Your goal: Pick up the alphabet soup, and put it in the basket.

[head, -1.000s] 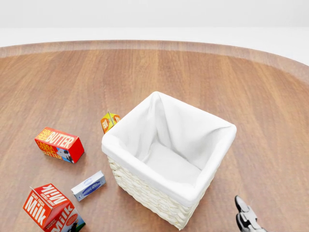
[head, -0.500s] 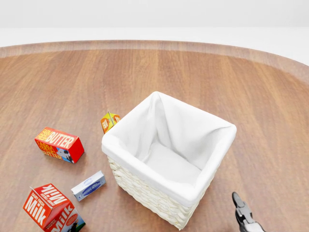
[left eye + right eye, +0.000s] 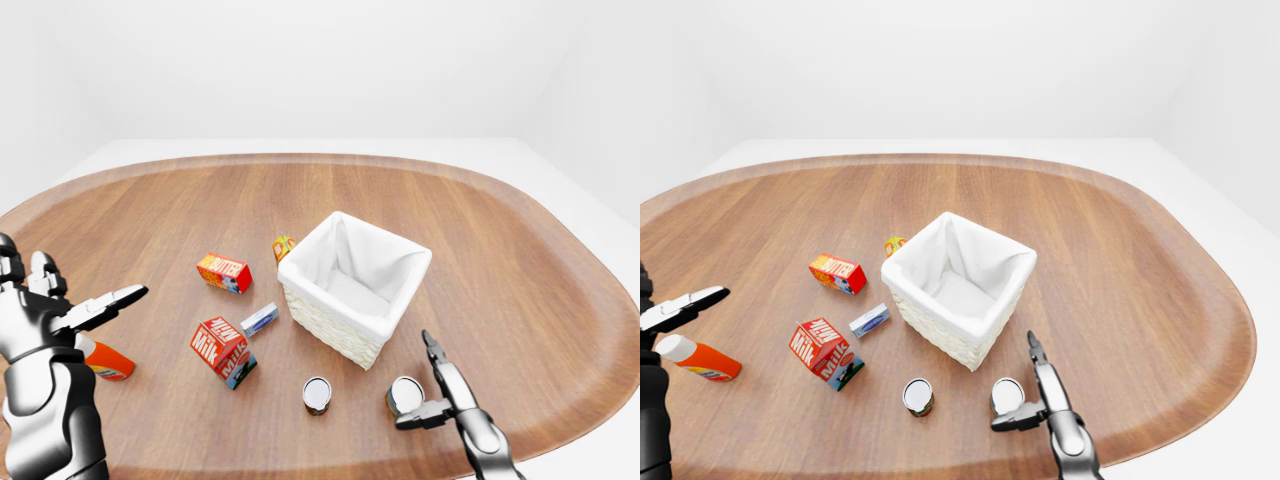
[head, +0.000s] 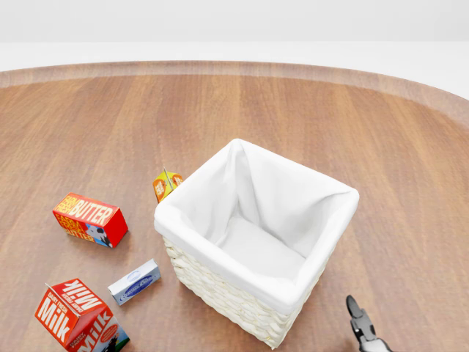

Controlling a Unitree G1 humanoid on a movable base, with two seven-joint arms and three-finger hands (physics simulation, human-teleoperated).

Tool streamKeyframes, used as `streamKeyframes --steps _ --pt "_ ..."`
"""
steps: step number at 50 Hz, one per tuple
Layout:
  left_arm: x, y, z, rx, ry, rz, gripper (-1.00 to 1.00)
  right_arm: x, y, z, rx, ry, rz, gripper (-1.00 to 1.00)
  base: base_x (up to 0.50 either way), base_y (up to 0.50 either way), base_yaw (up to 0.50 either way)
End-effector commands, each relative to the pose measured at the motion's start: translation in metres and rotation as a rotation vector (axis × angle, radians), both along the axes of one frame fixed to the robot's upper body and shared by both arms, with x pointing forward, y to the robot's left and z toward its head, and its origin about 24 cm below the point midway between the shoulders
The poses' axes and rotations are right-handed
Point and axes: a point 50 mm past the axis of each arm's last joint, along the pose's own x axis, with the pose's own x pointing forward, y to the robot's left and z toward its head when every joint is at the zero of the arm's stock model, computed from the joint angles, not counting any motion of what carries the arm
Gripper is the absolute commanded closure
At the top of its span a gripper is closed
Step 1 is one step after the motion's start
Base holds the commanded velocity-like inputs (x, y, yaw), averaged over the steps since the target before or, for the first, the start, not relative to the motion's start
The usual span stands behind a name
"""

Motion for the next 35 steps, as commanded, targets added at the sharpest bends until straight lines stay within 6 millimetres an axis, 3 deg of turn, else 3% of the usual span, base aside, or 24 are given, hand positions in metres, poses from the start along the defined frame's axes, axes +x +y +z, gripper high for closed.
streamKeyframes --steps 1,27,35 --pt "0.000 0.000 0.000 -0.001 0.002 0.000 -1.00 0.001 0.002 -0.004 -0.027 0.014 0.006 -1.00 0.00 0.00 0.00" --pt "-0.002 -0.001 0.003 0.005 -0.009 0.000 -1.00 0.008 0.009 -0.004 -0.066 0.005 0.036 -1.00 0.00 0.00 0.00" --pt "-0.002 -0.001 0.003 0.004 -0.006 -0.001 -1.00 0.004 0.010 -0.016 -0.072 0.058 0.028 -1.00 0.00 0.00 0.00"
